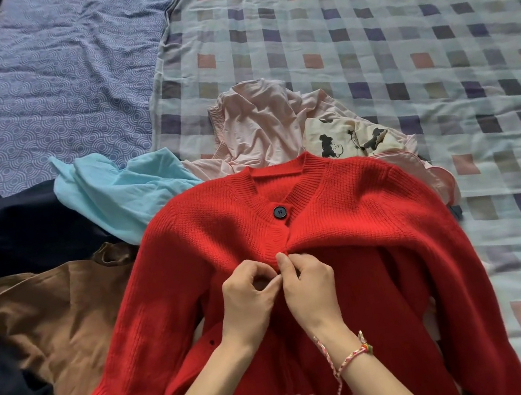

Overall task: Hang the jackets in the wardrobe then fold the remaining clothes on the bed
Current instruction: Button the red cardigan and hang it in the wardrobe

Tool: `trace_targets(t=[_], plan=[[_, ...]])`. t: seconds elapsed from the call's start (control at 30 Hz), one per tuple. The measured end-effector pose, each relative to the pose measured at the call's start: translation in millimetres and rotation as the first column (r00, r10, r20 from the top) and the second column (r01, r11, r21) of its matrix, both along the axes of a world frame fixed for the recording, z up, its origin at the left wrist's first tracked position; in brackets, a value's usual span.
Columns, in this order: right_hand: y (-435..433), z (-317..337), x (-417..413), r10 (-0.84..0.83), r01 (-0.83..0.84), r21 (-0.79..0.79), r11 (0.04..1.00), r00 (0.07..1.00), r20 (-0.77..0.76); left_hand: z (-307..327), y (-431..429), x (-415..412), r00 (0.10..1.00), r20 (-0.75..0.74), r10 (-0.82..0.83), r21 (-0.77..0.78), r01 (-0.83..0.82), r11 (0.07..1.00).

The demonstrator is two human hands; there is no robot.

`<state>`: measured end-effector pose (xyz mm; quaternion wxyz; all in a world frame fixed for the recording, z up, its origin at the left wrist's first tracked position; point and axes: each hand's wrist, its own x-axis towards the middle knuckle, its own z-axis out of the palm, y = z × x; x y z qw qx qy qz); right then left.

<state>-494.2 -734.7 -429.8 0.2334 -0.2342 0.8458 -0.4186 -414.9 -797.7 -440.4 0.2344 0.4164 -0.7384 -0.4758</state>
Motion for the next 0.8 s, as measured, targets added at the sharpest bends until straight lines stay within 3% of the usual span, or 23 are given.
trace_targets(t=[0.13,0.23,0.27,0.33,0.4,0.43,0.57,0.67,0.73,0.8], plan=[[1,-6,1,-0.051,0.054,-0.027,0.998,0.993,0.110,1,-5,1,0.995,-0.059,0.080,0.217,-0.066,0.974],[7,-10,-1,-0.051,0.056,-0.052,0.997,0.995,0.089,4,-8,0,0.998,-0.058,0.029,0.348,-0.007,0.937],[8,-10,-1,-0.041,0.046,-0.061,0.997,0.996,0.078,4,-9,1,0.999,-0.052,-0.009,0.325,0.026,0.945],[7,-10,0,-0.043,0.048,-0.069,0.996,0.996,0.079,2,-10,2,0.996,-0.001,-0.088,0.137,0.087,0.987],[2,-10,2,-0.091,0.098,-0.050,0.994,0.989,0.112,2,-10,1,0.996,0.047,-0.075,-0.039,0.077,0.996],[-1,-10,3,-0.122,0.127,-0.036,0.991,0.984,0.129,2,-10,-1,0.997,0.058,-0.053,-0.056,0.056,0.997],[-5,-15,2,-0.184,0.178,0.048,0.983,0.952,0.243,4,-16,-4,0.994,0.104,-0.038,0.156,0.021,0.988],[-2,-17,0,-0.218,0.189,0.110,0.976,0.875,0.431,0,-17,-2,0.990,0.130,-0.056,0.211,0.028,0.977],[0,-12,2,-0.166,0.144,0.091,0.985,0.934,0.315,-2,-13,-6,0.995,0.100,0.011,0.310,-0.041,0.950],[6,-13,7,-0.068,0.070,0.039,0.997,0.997,-0.045,-1,-12,-13,0.994,0.064,0.091,0.462,-0.111,0.880]])
